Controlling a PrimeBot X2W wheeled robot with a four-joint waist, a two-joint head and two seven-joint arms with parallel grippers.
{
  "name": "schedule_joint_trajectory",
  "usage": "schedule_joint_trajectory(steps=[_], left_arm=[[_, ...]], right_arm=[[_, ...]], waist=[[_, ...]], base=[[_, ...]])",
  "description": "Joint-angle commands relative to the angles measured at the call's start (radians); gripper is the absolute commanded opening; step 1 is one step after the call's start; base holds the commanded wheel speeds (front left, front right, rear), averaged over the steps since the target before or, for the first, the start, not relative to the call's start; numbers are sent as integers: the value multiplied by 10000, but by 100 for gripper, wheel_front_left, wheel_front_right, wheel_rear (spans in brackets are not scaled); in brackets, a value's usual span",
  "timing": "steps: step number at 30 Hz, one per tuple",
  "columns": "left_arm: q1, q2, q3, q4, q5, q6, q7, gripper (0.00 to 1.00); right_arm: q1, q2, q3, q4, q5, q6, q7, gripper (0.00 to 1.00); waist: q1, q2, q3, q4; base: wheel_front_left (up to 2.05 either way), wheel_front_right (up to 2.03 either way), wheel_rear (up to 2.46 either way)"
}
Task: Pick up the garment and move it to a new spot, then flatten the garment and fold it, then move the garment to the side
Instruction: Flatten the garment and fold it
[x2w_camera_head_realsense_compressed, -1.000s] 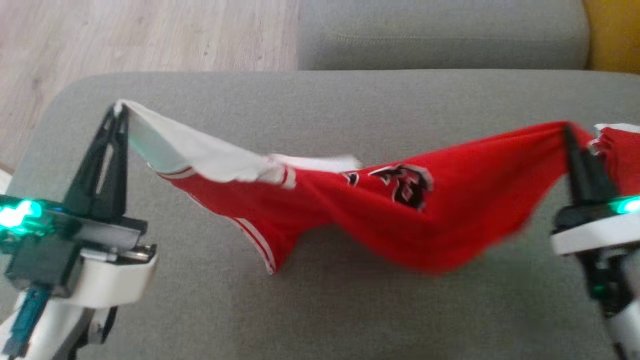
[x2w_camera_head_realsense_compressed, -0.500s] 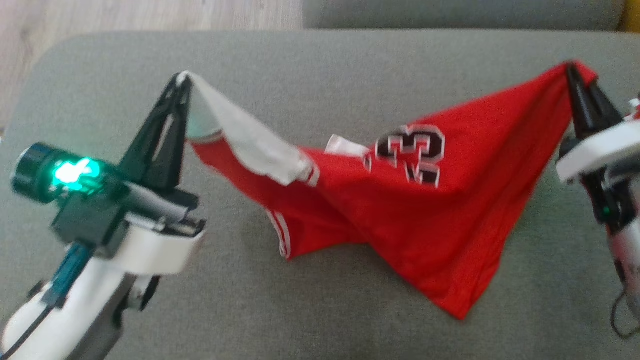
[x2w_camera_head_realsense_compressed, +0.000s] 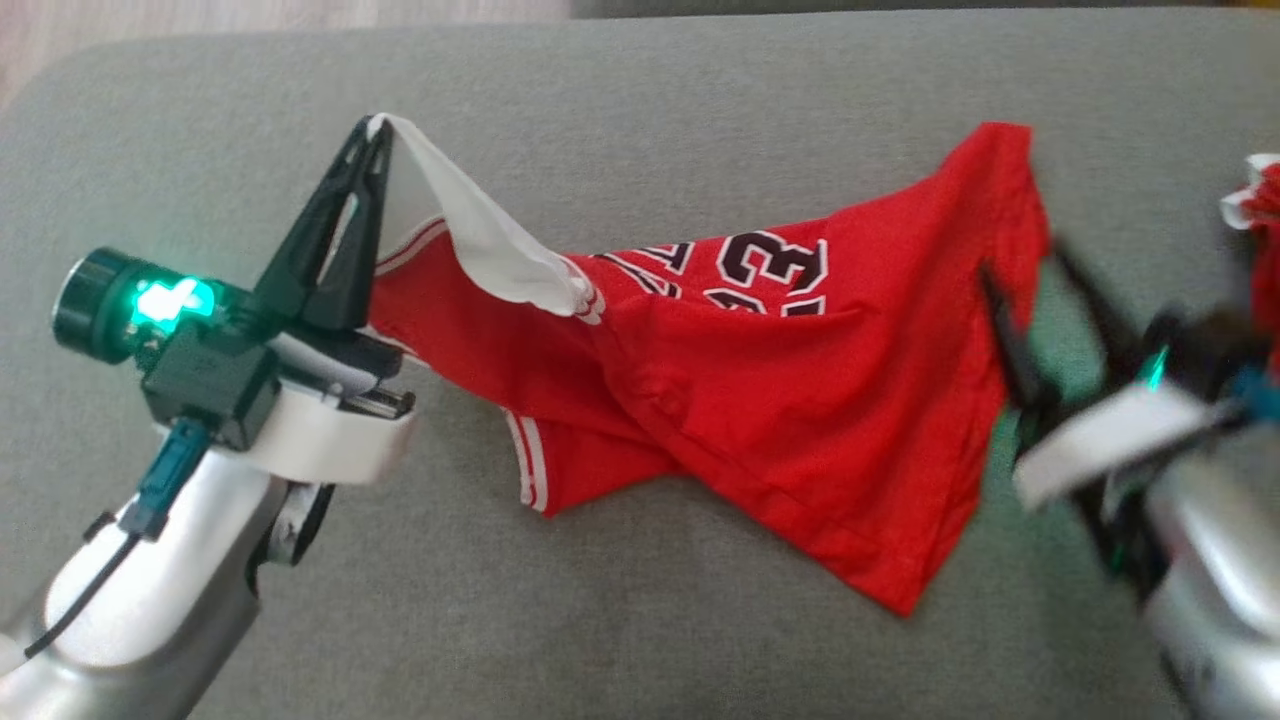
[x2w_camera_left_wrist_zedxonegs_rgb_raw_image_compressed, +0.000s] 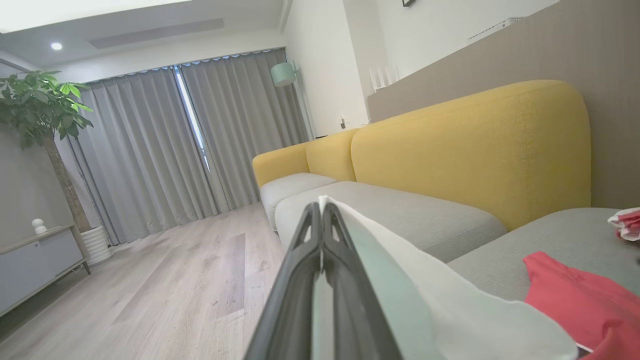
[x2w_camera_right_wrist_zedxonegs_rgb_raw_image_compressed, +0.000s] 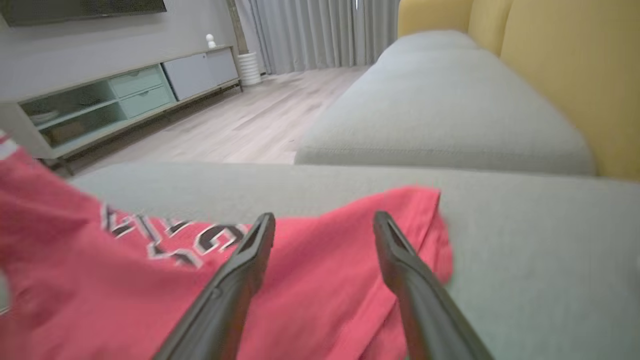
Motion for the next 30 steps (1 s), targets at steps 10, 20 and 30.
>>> schedule_joint_trajectory(steps=[10,20,30], left_arm=[[-126,481,637,295,-85,-132,-168,0],[-151,357,466,397,-115,-205,-163,0],[-364,157,385,486,-83,-236,-182,0]], right_arm=[[3819,-1861,1821,-4274,3419,-19,1930,100],[4677,-2230,2026,-4733,5056,-19,3427,100],[4599,-2028,1864,-4294,5193,-19,3679,100]], waist=[[-1,0,-726,-386],[-1,0,-682,-61],[-1,0,-445,178]], base=[[0,0,0],[0,0,0],[0,0,0]])
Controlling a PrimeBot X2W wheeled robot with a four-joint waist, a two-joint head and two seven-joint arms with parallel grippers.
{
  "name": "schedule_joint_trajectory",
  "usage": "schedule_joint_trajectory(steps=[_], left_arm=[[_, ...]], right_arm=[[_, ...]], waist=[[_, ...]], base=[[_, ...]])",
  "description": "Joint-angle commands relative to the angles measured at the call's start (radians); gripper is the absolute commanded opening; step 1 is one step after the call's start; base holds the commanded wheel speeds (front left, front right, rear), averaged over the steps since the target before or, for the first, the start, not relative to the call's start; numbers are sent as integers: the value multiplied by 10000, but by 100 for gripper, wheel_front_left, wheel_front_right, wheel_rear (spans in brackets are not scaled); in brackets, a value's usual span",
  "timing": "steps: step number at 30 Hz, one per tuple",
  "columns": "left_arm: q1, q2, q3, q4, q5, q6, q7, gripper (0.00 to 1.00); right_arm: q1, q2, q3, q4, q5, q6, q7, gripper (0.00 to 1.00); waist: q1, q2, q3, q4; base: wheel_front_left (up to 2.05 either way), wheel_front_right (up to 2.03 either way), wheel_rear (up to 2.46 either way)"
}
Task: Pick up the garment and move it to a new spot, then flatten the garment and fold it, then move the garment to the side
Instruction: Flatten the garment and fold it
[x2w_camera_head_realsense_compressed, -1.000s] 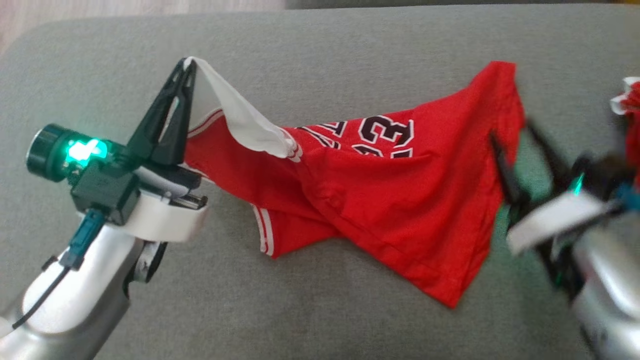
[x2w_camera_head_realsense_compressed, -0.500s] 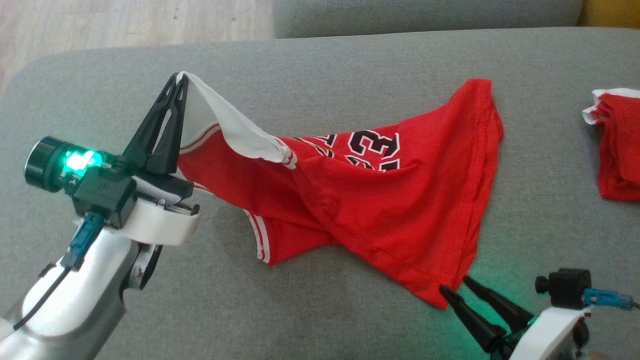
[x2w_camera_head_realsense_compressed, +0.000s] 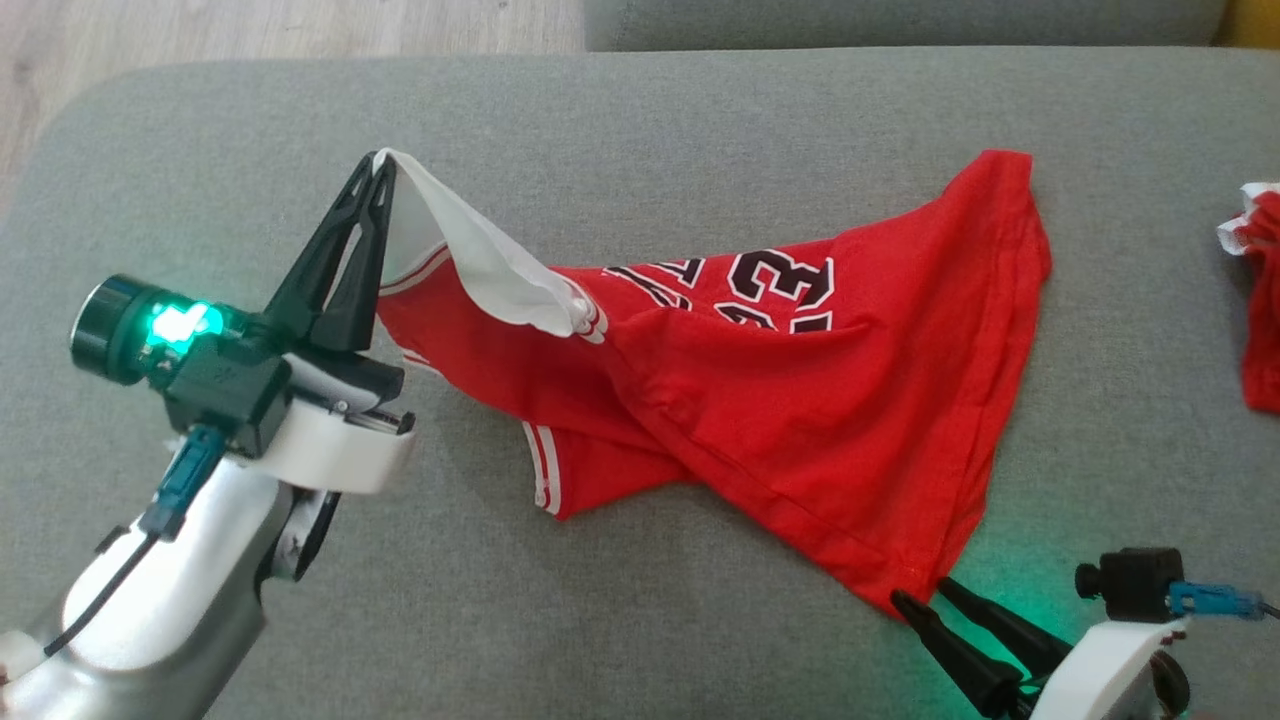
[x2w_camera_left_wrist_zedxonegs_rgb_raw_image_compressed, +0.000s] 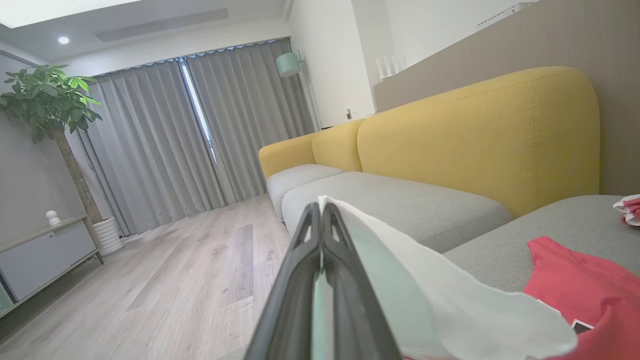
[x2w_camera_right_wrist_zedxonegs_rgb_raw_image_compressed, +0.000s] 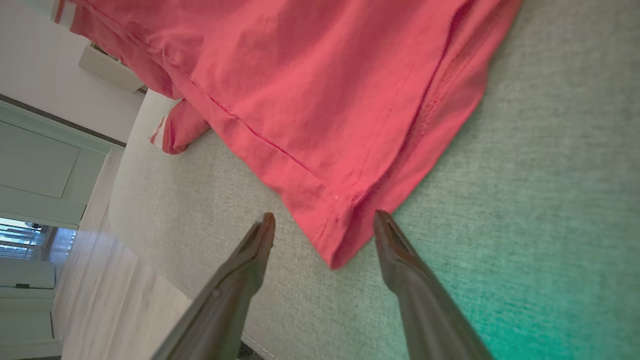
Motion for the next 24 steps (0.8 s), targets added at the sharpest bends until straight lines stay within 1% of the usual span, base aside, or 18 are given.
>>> schedule_joint_trajectory(steps=[1,2,4,5,6,8,10,11,12,15,16,20,24], left_arm=[[-596,264,447,-189,-65,12,-67,0],[-612,250,444,-179,-64,8,-70,0],[-639,234,439,-158,-59,-1,-74,0],[-651,230,440,-148,-57,-4,-76,0],[-660,229,440,-137,-56,-9,-78,0],[-668,232,440,-126,-53,-12,-80,0],[-678,238,445,-116,-53,-11,-83,0],[-680,243,446,-112,-52,-10,-84,0],[-682,249,450,-113,-52,-5,-86,0],[-707,275,468,-125,-53,12,-87,0],[-721,286,477,-126,-55,15,-88,0],[-754,309,501,-105,-64,26,-91,0],[-686,358,568,-67,-87,67,-100,0]], right_arm=[[-133,-152,7,-199,61,-19,-19,100],[-166,-123,21,-187,73,-19,-8,100],[-221,-77,40,-171,112,-19,4,88],[-252,-66,46,-162,108,-19,-8,87],[-283,-57,50,-147,97,-19,-33,82],[-311,-47,59,-128,88,-19,-59,80],[-377,-18,91,-83,72,-19,-109,75],[-417,-1,110,-50,58,-19,-137,67],[-461,18,133,-14,39,-19,-164,56],[-617,68,209,89,1,-19,-238,25],[-671,87,236,118,0,-19,-259,0],[-869,74,377,172,-11,-19,-353,0],[-1052,-119,301,53,-109,-19,-852,0]], waist=[[0,0,29,18],[0,0,44,27],[0,0,68,39],[0,0,80,43],[0,0,92,48],[0,0,104,50],[0,0,134,47],[0,0,146,43],[0,0,163,37],[0,0,238,21],[0,0,265,17],[0,0,313,0],[0,0,186,-96]], base=[[0,0,0],[0,0,0],[0,0,0],[0,0,0],[0,0,0],[0,0,0],[0,0,0],[0,0,0],[0,0,0],[0,0,0],[0,0,0],[0,0,0],[0,0,0]])
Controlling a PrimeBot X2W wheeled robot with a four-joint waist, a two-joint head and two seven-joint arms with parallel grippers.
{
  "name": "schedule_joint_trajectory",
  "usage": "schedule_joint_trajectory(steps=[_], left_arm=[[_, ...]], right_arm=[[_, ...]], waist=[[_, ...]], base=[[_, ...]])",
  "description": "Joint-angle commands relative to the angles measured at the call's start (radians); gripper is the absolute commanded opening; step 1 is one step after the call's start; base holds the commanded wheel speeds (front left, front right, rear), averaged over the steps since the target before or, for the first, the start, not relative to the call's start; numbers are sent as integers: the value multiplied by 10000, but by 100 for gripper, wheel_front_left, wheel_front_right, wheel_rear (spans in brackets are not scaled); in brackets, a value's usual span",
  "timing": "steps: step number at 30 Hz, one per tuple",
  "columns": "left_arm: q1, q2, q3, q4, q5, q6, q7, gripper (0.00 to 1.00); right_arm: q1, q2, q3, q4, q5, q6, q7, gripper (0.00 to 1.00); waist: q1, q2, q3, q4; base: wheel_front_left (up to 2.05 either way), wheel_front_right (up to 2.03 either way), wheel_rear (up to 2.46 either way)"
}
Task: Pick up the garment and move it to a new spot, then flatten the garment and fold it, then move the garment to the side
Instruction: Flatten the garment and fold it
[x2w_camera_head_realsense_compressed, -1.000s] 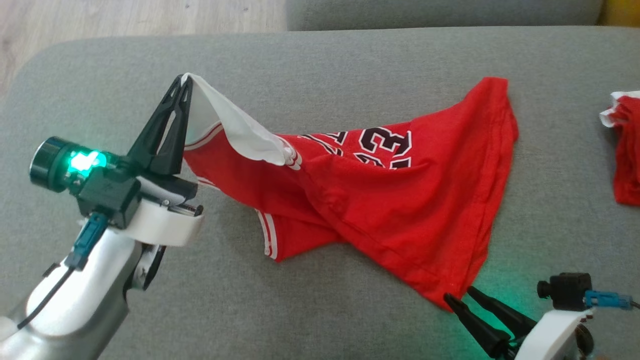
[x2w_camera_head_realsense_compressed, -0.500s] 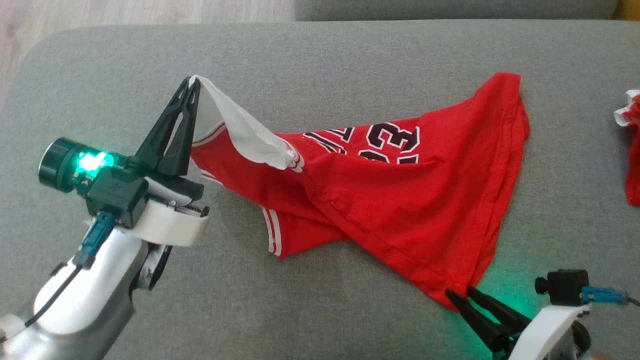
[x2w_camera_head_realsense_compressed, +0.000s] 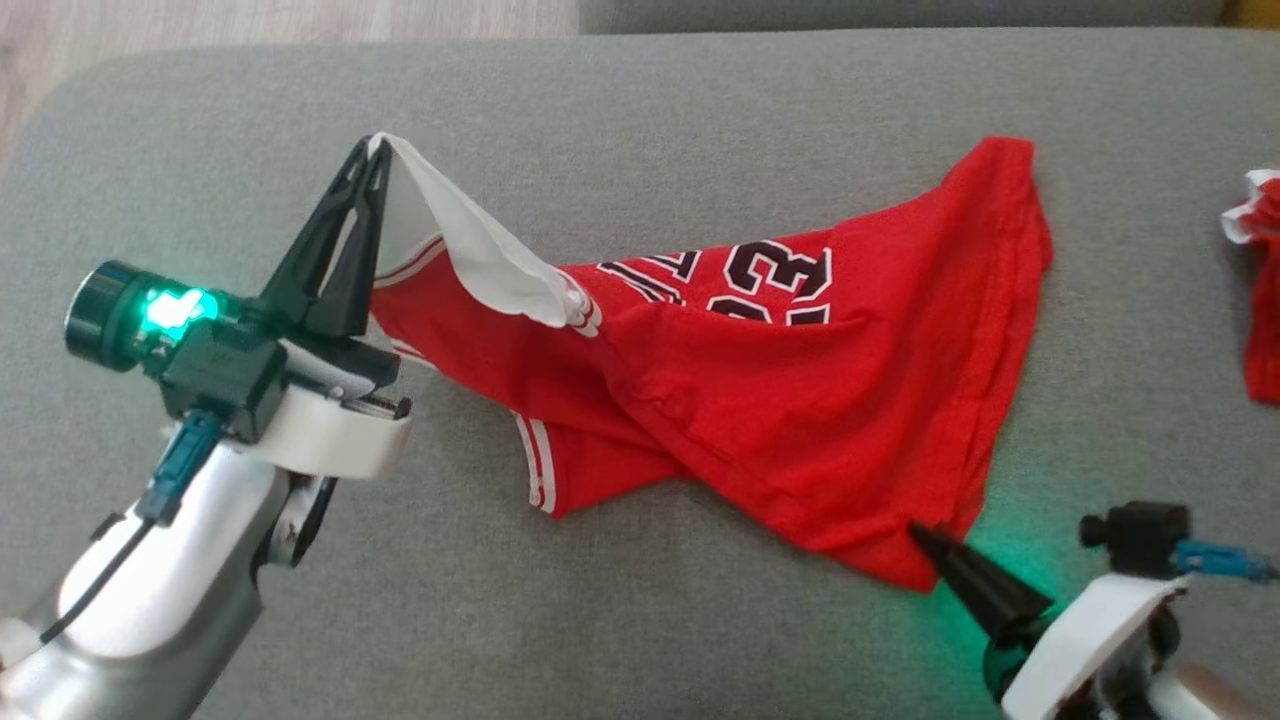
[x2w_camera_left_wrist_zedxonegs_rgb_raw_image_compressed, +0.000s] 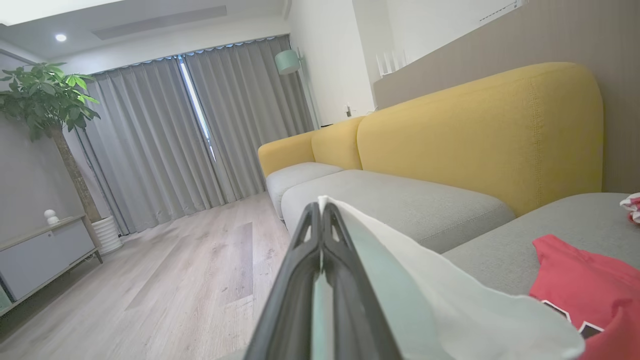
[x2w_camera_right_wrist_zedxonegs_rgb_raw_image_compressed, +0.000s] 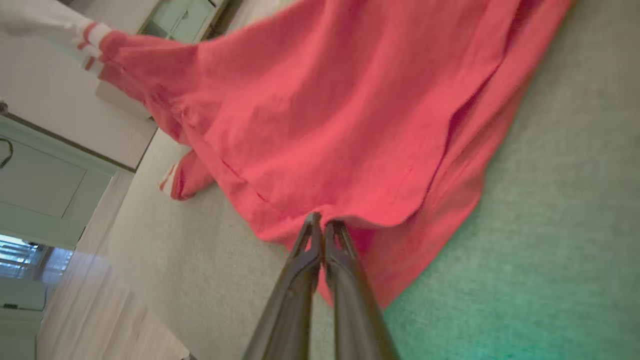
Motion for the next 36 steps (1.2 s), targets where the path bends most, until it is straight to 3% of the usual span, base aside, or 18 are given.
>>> schedule_joint_trajectory(steps=[1,6,11,22,29,32,36], left_arm=[[-430,433,617,-235,-88,77,-90,0],[-130,756,949,-448,-197,94,-106,0],[57,1514,1381,-831,-292,-46,-110,0],[-1747,2571,2166,-1741,-639,-1039,322,0],[-3285,2560,2401,-1578,-978,-1717,683,0],[-4037,2314,2415,-960,-1300,-2037,960,0],[-5186,1543,2078,522,-1607,-2575,1308,0]], right_arm=[[-205,-385,-69,-362,-43,-17,-310,0],[-501,-1144,-788,-1044,22,-17,-1197,0],[-1197,-2216,-1804,-1557,-275,-17,-1654,0],[-3529,-3808,-3285,-1954,-888,-17,-1492,0],[-5237,-3894,-3200,-1810,-1041,-17,-1209,0],[-6060,-3711,-2799,-1472,-1064,-17,-1029,0],[-7588,-3037,-1785,-412,-1297,-17,-964,0]], waist=[[-1,0,-129,-93],[-1,0,-662,-486],[-1,0,-1332,-977],[-1,0,-2075,-1428],[-1,0,-2009,-1629],[-1,0,-1842,-1655],[-1,0,-1156,-1555]], base=[[0,0,0],[0,0,0],[0,0,0],[0,0,0],[0,0,0],[0,0,0],[0,0,0]])
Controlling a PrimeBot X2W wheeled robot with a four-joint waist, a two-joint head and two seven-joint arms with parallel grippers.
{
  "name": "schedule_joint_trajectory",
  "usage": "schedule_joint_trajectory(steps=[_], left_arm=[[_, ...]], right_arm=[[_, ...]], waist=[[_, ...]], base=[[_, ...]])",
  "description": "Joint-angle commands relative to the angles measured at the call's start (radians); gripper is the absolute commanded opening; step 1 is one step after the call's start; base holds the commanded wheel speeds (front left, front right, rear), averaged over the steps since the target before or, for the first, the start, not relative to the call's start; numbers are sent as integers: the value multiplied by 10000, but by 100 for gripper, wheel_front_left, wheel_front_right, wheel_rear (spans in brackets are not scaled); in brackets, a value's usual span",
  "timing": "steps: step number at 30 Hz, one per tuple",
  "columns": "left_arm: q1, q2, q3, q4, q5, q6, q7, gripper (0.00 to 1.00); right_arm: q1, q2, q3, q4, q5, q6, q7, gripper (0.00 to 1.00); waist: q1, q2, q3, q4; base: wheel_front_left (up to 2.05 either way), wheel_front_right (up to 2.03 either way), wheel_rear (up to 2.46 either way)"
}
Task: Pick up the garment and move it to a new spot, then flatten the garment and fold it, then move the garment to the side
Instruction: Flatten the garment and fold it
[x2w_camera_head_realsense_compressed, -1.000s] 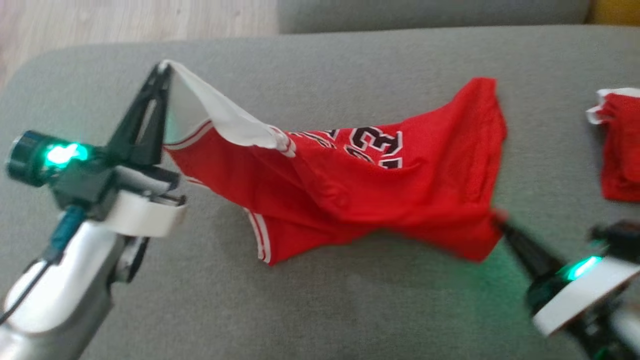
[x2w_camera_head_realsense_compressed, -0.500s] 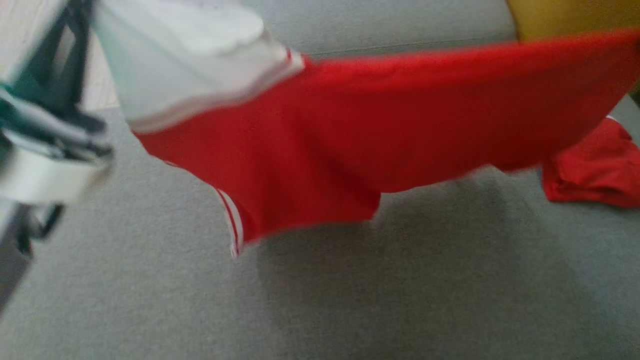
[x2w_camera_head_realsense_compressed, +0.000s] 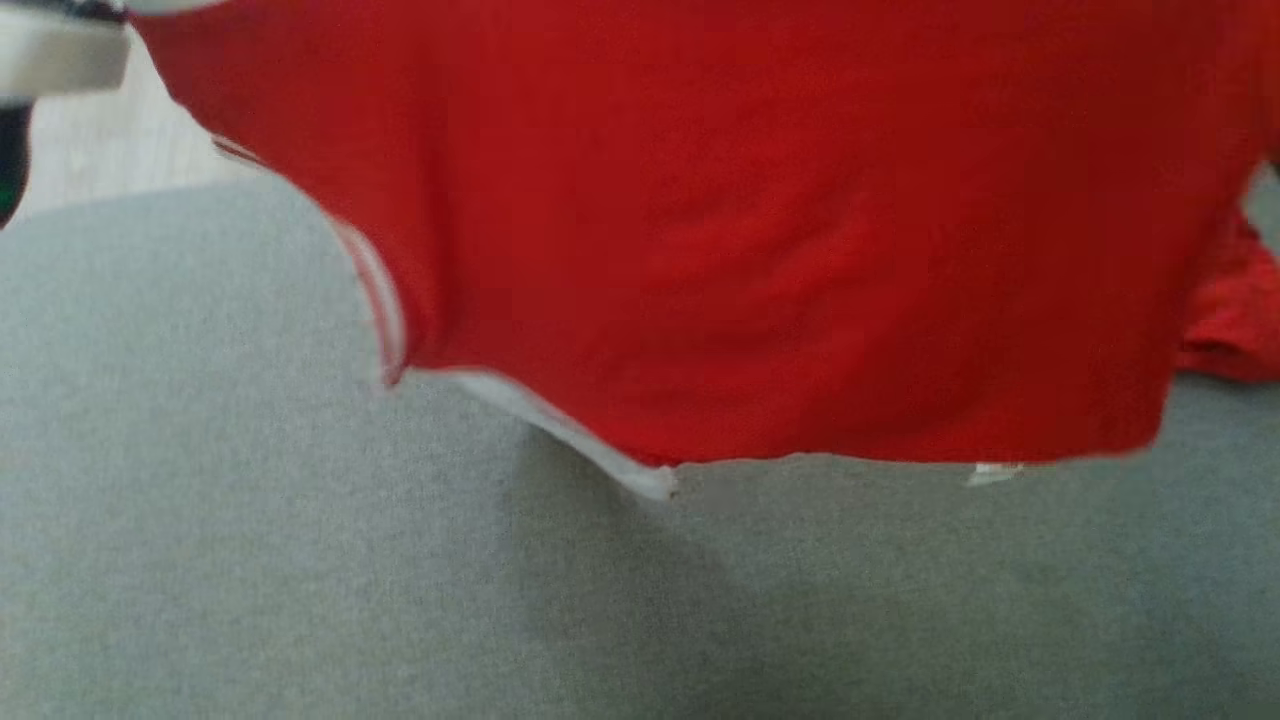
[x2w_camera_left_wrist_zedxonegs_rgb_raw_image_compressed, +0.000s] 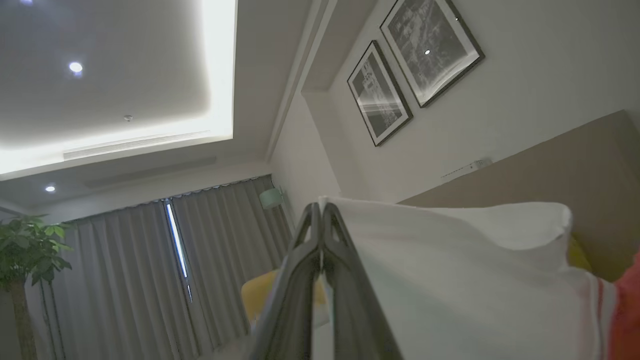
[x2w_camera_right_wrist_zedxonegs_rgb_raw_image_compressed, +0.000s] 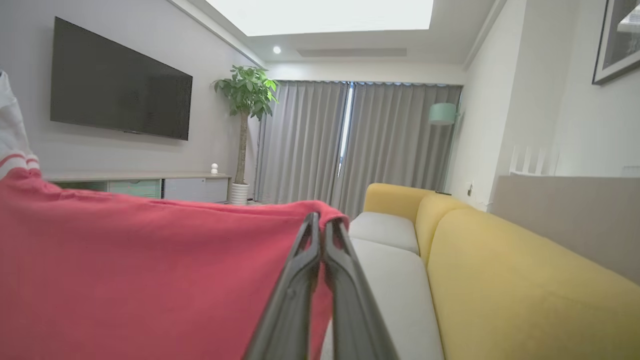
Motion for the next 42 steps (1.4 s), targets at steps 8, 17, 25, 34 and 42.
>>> schedule_joint_trajectory(steps=[8,17,25,34,42], left_arm=[[-2929,-807,-63,3247,653,-259,-443,0],[-5419,-2071,189,4934,1562,-295,-1352,0],[-3102,-2061,823,3580,1546,-795,-1362,0],[1920,-1312,951,1300,1577,-914,-1363,0],[6073,-514,620,-154,1700,-654,-1364,0]], right_arm=[[-2844,1195,980,2289,-879,-17,-885,0],[-5006,1445,1195,4288,-1376,-17,-1989,0],[-4123,1106,2132,4540,-856,-17,-2154,0],[-1410,792,3139,3929,62,-17,-2177,0],[940,138,3596,3100,704,-17,-2178,0]], waist=[[-1,0,1919,332],[-1,0,2863,695],[-1,0,3456,941],[-1,0,2712,826],[-1,0,1847,721]], base=[[0,0,0],[0,0,0],[0,0,0],[0,0,0],[0,0,0]])
